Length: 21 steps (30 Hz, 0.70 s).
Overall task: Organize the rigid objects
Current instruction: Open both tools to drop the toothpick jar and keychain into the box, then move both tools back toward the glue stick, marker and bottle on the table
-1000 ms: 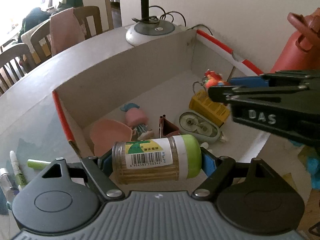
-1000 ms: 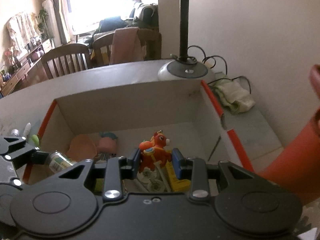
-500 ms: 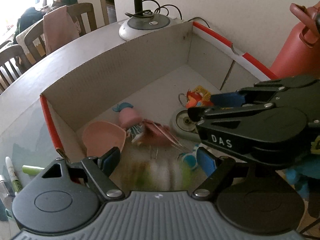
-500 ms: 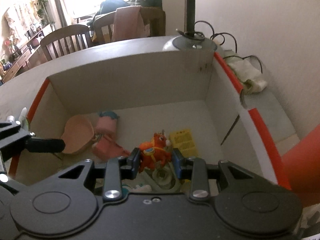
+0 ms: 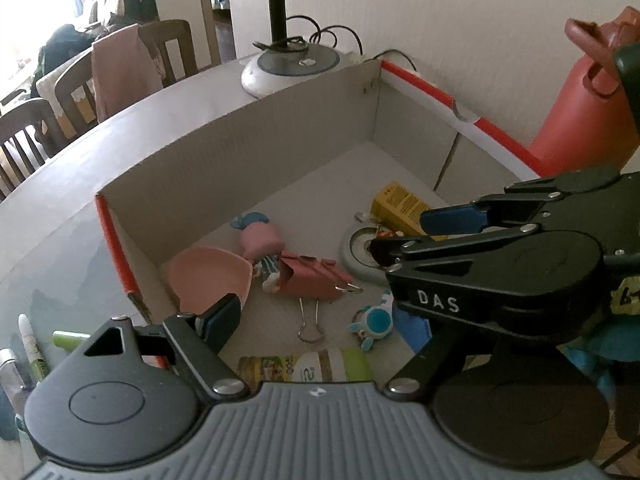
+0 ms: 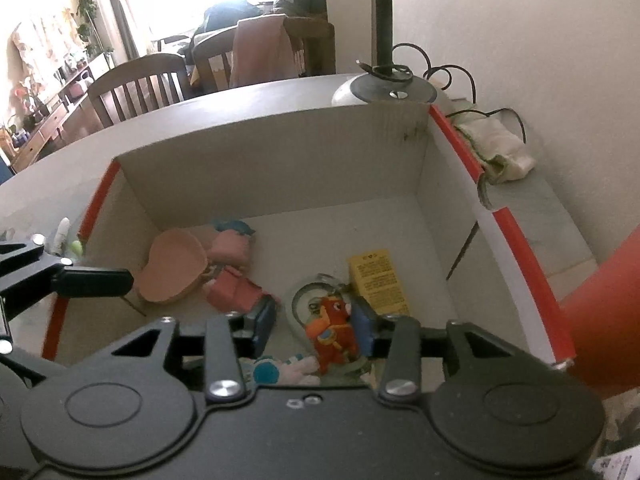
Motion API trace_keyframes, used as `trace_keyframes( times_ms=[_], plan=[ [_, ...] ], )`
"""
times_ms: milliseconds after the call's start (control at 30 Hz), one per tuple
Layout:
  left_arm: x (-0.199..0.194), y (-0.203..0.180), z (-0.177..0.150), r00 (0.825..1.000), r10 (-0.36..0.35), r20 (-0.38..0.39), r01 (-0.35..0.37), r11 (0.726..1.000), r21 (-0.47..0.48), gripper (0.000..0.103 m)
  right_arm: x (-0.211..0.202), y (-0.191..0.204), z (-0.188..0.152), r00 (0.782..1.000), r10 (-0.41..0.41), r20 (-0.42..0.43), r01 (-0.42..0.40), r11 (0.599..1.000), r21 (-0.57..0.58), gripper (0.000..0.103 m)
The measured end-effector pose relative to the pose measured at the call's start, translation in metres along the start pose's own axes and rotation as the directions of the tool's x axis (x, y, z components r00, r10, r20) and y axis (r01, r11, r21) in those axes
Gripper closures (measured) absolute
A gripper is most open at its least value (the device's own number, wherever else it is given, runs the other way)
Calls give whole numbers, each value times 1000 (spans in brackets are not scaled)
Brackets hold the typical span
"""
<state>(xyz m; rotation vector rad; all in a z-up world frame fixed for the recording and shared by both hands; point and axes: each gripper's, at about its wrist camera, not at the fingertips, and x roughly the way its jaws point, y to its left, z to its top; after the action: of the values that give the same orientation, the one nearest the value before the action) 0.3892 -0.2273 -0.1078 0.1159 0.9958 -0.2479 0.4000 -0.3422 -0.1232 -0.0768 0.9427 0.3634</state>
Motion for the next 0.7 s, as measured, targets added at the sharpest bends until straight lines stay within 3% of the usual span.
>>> trace_keyframes(
  times_ms=[700],
  plan=[
    [-93,30,-30,984,-12,180,22,998,-52,20,-80,33,-4,987,71,144,-70,998,-12,43]
  ],
)
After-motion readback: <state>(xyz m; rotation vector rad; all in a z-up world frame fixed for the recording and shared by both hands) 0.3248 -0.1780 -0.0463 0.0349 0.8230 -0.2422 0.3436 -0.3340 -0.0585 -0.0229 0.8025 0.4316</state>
